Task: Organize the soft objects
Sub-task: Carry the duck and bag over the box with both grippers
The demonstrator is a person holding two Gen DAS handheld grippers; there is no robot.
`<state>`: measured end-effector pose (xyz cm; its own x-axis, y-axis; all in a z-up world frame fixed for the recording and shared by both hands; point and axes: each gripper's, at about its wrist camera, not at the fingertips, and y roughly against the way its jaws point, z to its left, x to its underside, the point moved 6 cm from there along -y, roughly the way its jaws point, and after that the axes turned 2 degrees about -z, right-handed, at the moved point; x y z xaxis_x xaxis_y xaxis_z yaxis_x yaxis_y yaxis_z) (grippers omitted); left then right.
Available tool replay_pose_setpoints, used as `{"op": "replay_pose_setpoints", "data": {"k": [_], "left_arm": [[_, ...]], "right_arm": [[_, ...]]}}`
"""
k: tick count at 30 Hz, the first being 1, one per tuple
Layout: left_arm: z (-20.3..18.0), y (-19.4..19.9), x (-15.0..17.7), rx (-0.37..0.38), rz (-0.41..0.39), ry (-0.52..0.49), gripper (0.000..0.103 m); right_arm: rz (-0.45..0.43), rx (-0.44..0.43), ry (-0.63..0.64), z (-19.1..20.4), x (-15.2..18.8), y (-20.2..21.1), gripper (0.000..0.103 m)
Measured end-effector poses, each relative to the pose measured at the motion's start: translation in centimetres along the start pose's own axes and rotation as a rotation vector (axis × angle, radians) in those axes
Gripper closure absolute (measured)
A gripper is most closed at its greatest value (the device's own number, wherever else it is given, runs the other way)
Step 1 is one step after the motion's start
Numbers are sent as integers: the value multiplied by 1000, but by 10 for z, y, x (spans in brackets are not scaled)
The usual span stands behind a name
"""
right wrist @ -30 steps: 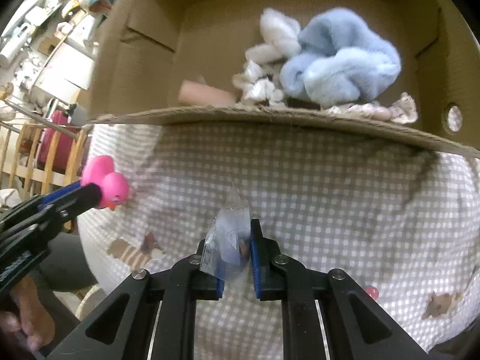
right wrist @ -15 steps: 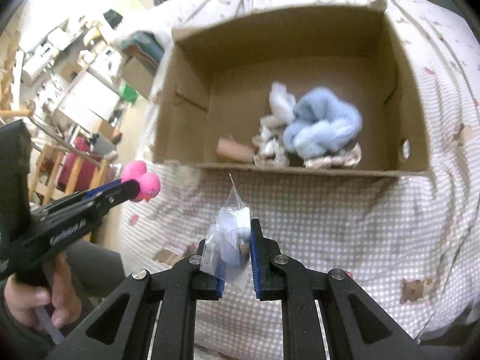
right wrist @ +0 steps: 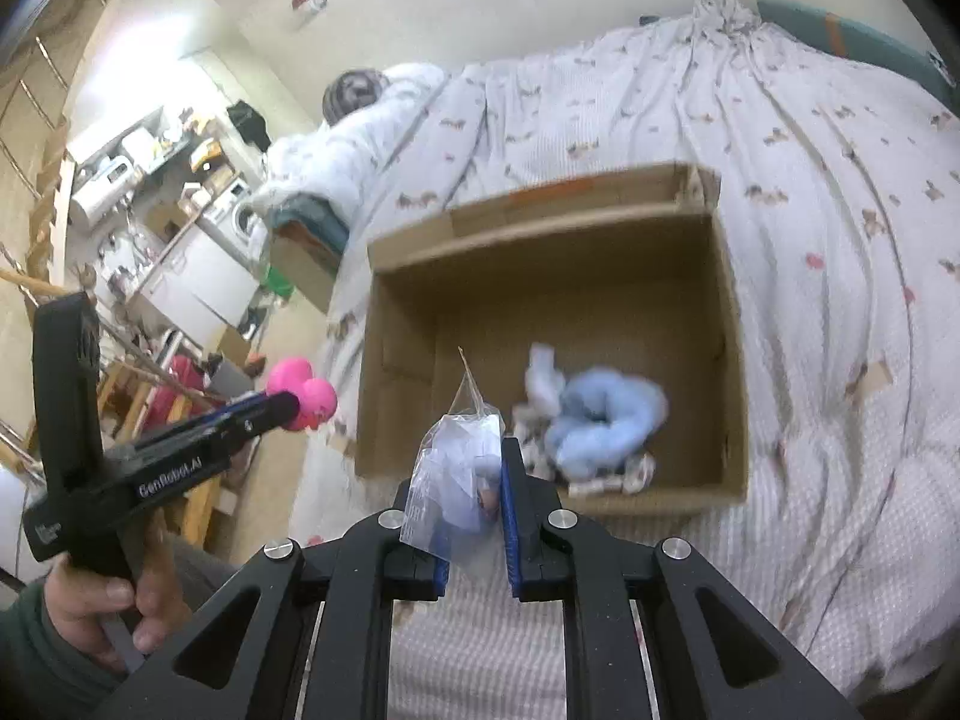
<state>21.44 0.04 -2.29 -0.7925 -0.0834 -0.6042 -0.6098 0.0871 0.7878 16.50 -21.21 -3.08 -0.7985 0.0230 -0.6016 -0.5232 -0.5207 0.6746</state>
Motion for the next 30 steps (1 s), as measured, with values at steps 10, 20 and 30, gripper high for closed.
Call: {"op": "replay_pose_setpoints", "data": {"k": [10,20,30], "left_arm": [[-11,-37,-14,24,-11,-41,84],[-4,-82,5,29,11,-10,84],[-7,-96,10,1,46,-21,84]], "right_arm": [[-67,3,-20,-17,-37,-28,87],[51,31,-46,-32,-8,-85,87],[101,8,-70,-33,-7,-109,87]]}}
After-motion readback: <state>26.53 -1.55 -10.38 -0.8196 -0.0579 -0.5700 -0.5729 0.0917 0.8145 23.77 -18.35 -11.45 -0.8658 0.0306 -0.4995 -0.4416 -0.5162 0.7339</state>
